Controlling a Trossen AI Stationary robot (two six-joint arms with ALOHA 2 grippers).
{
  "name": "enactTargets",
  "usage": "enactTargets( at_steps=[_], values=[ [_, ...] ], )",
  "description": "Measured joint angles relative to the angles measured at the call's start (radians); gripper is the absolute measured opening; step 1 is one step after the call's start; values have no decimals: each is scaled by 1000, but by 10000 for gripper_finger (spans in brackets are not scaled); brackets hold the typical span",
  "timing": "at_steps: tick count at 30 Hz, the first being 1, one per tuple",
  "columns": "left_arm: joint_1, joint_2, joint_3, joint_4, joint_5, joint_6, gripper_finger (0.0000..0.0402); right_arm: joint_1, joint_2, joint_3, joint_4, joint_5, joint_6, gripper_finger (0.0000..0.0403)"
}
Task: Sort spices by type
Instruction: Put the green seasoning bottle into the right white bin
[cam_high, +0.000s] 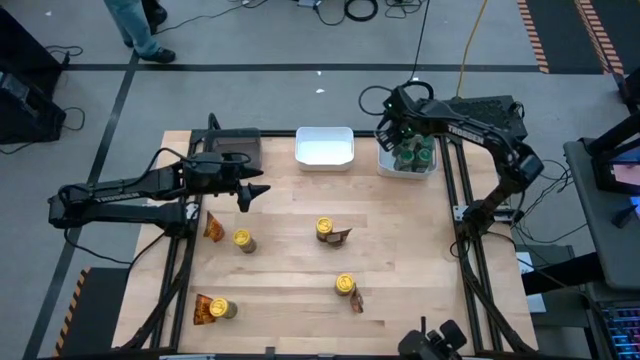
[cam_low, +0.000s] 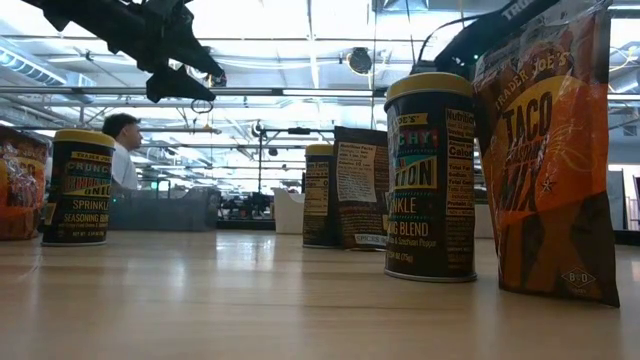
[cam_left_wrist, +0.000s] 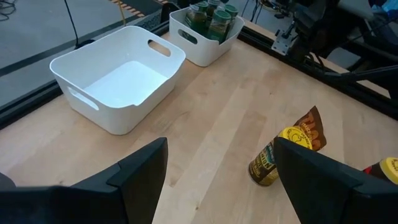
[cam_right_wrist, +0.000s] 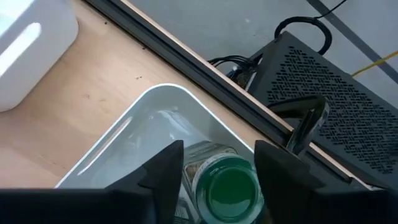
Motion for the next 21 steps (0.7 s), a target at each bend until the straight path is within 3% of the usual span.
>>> enactTargets(
  at_steps=[15, 21],
  values=[
    [0, 0, 0, -1, 0, 6, 295, 6, 26, 0, -1, -3, -70, 11],
    [0, 0, 0, -1, 0, 6, 295, 7, 26, 0, -41, -3, -86, 6]
  ],
)
